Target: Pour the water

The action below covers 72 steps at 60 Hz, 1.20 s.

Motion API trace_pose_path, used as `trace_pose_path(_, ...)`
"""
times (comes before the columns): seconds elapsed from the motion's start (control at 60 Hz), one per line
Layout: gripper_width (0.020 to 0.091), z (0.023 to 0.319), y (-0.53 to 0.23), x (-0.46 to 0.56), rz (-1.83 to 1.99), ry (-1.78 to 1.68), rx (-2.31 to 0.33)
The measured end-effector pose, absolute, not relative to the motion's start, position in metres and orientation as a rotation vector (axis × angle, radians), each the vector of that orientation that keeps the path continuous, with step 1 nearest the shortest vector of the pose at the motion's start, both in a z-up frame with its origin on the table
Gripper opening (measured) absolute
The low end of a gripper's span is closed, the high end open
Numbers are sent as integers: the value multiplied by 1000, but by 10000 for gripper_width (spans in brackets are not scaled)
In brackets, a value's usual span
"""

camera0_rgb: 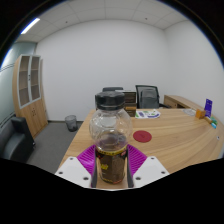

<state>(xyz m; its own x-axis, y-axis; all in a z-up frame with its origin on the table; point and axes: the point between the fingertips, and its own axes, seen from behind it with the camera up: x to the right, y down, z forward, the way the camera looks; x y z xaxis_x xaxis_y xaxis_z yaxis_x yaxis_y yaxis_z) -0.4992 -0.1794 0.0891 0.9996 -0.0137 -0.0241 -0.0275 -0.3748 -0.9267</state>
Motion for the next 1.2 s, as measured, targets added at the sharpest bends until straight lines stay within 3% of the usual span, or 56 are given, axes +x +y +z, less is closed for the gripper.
trace_pose_path(0.2, 411, 127, -162, -450, -146, 25, -1939)
trace_pose_path(0.333, 409, 162, -131, -383, -458, -102, -1912)
trace_pose_path(0.483, 407, 207, -86, -326, -880, -365, -1829)
trace_pose_path(0.667, 408, 230, -33, -331, -1284, -762, -1651)
trace_pose_path(0.8, 407, 225, -4, -359, -1490, -1057, -1474)
trace_pose_path(0.983, 407, 197, 20, -388, -1698, -1401, -1245)
trace_pose_path(1.2, 408, 177, 28, -402, -1764, -1593, -1111)
